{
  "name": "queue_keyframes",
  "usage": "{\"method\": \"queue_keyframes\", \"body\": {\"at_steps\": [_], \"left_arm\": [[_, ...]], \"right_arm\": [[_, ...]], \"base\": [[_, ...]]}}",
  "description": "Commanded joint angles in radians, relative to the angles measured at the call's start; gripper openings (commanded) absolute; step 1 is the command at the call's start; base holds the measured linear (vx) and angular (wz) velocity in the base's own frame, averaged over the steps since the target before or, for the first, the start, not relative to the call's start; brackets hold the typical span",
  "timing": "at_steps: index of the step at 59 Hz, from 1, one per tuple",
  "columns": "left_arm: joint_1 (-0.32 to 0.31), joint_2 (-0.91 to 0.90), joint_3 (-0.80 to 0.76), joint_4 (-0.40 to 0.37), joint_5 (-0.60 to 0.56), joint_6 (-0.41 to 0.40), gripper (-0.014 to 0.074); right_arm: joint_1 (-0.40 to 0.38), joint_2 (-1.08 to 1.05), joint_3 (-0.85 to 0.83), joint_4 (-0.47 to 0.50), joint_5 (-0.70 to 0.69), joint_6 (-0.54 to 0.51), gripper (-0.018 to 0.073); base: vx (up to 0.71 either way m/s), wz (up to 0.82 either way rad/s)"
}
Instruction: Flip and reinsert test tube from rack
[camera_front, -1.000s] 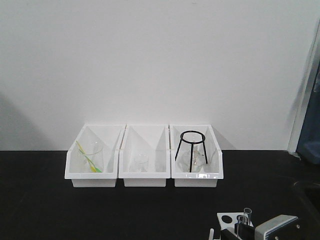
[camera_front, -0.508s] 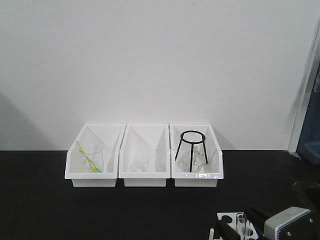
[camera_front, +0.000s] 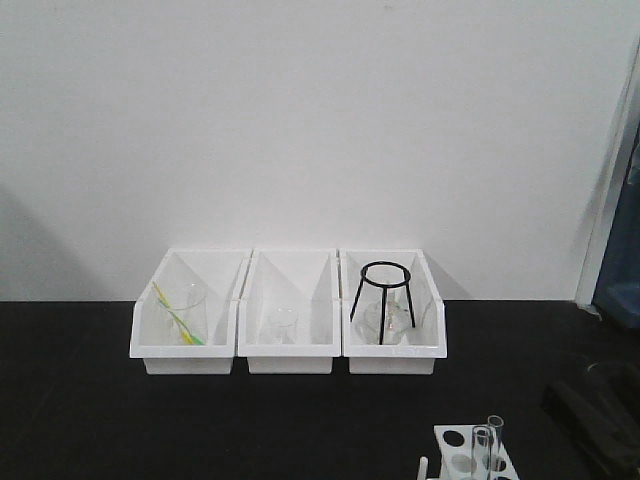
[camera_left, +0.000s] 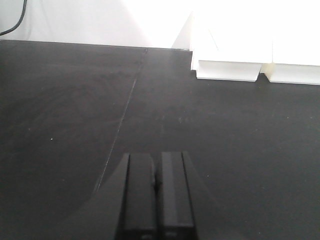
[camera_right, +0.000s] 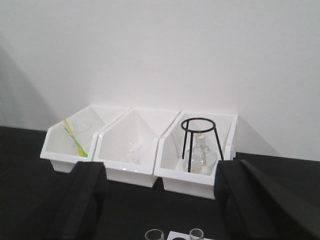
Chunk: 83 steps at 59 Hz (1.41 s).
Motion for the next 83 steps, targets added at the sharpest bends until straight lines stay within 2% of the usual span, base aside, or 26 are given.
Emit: {"method": "queue_keyframes", "body": {"at_steps": [1,16,26,33,41,46,52,59,69,73,83], "left_arm": [[-0.007,-0.013,0.0,-0.003,-0.087,0.0,-0.0006],[-0.007,-0.013,0.0,-0.003,-0.087,0.0,-0.0006],[-0.007,-0.013,0.0,-0.003,-0.087,0.0,-0.0006],[-0.007,-0.013,0.0,-0.003,-0.087,0.0,-0.0006],[-0.007,-0.013,0.0,-0.003,-0.087,0.0,-0.0006],[-0.007,-0.013,0.0,-0.003,-0.087,0.0,-0.0006],[-0.007,-0.013,0.0,-0.003,-0.087,0.0,-0.0006],[-0.007,-0.013,0.0,-0.003,-0.087,0.0,-0.0006],[-0.007,-0.013,0.0,-0.003,-0.087,0.0,-0.0006],[-0.007,-0.013,0.0,-0.003,-0.087,0.0,-0.0006],[-0.007,-0.013,0.0,-0.003,-0.087,0.0,-0.0006]], "right_arm": [[0.0,-0.086,-0.034,0.006,-0.014,0.009,0.0526],[0.0,-0.214,-0.034,0.004,-0.005,0.004,0.0525],[-0.001,-0.258,-0.034,-0.001,0.062,-0.066,0.0468],[-0.025,-0.294,-0.032,0.03,0.159,-0.108,0.0353],[-0.155,-0.371,-0.028,0.082,0.302,-0.174,0.0188],[-0.209,-0.421,0.022,0.083,0.277,-0.223,0.0095],[-0.237,-0.5,0.135,0.095,0.198,-0.234,-0.0017],[-0.239,-0.604,0.279,0.103,0.131,-0.234,-0.0015],[-0.239,-0.738,0.435,0.103,0.129,-0.234,-0.0012],[-0.238,-0.735,0.431,0.103,0.186,-0.234,-0.0012],[-0.239,-0.733,0.432,0.103,0.193,-0.234,-0.0012]], "base": [[0.0,0.0],[0.0,0.0],[0.0,0.0],[0.0,0.0],[0.0,0.0],[0.0,0.0],[0.0,0.0],[0.0,0.0],[0.0,0.0],[0.0,0.0],[0.0,0.0]]}}
